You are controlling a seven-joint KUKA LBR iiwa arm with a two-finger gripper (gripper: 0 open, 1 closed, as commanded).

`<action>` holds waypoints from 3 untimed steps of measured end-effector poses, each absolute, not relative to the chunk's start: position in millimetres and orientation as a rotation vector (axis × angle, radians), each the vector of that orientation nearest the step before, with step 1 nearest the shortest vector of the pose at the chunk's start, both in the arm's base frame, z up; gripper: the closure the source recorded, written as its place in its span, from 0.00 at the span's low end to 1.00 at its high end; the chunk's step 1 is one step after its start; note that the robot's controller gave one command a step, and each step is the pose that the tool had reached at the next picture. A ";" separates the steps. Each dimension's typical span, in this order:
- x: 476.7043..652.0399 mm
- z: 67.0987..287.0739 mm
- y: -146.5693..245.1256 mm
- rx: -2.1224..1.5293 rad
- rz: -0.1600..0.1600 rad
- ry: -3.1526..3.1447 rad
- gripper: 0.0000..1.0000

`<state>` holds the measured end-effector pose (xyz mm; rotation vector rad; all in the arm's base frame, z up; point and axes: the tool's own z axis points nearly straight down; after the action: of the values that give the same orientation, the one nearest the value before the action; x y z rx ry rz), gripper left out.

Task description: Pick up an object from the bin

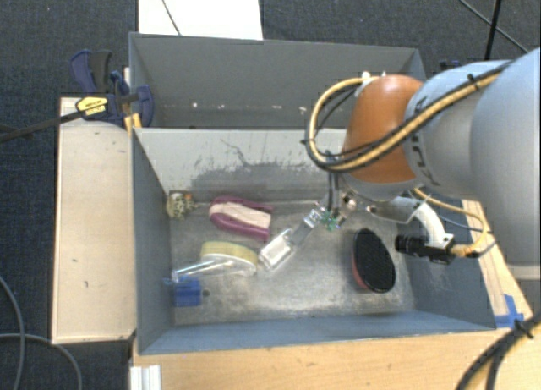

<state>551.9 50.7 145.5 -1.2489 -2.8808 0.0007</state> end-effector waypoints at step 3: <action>491.7 119.8 -34.3 -1.217 0.003 -2.893 0.00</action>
Offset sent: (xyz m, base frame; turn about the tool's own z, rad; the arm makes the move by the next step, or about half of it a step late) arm 0.0402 -0.0053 0.0139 0.1333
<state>491.7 -34.3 119.8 -1.2174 -2.8935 0.0034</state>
